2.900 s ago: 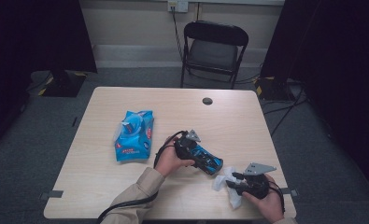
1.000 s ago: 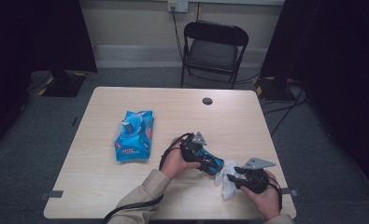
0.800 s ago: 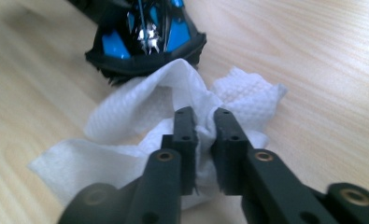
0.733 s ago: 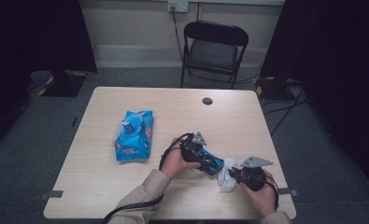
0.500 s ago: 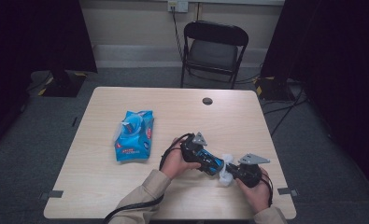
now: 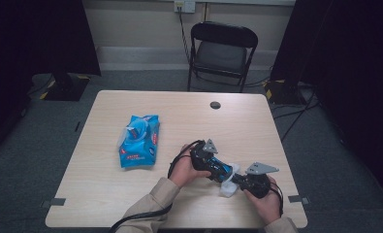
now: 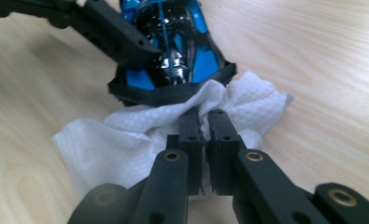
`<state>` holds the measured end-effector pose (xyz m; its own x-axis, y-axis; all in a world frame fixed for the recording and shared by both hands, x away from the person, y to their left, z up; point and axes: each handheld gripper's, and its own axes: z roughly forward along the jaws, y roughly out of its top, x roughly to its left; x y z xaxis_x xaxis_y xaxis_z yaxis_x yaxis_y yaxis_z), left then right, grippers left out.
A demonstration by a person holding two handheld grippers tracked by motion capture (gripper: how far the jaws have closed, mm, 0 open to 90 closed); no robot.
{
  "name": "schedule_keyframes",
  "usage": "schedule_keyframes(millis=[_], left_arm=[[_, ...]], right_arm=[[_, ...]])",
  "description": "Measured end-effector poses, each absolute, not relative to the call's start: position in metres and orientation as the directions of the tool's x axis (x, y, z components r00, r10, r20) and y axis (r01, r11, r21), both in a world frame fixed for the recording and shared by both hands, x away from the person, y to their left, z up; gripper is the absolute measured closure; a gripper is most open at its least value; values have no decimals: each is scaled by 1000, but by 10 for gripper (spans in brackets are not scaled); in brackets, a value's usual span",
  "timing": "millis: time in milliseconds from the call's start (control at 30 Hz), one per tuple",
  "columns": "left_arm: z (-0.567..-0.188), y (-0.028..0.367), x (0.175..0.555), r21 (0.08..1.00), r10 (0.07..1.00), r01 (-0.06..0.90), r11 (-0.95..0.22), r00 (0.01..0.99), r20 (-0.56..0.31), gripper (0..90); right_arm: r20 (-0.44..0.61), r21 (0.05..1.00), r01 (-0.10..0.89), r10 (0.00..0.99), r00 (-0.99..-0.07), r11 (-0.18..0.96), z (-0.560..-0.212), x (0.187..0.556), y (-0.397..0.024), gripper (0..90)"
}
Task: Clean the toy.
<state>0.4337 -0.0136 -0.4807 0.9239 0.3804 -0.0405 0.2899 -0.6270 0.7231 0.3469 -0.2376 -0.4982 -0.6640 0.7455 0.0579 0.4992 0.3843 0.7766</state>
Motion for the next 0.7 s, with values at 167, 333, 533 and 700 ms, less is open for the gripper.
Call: schedule_keyframes(millis=[167, 333, 533, 700], left_arm=[[-481, -13, 433, 725, 382, 288, -626, 924, -37, 118], [-481, -13, 433, 728, 386, 292, -620, 922, -40, 118], [-482, -13, 432, 736, 390, 291, -612, 920, -39, 118], [-482, -13, 432, 732, 390, 292, -616, 920, -39, 118]], right_arm=[[76, 773, 505, 735, -674, 383, -498, 343, -237, 860], [97, 766, 516, 725, -682, 383, -497, 339, -234, 861], [110, 759, 515, 701, -704, 398, -496, 334, -228, 862], [119, 758, 510, 683, -721, 407, -496, 332, -220, 862]])
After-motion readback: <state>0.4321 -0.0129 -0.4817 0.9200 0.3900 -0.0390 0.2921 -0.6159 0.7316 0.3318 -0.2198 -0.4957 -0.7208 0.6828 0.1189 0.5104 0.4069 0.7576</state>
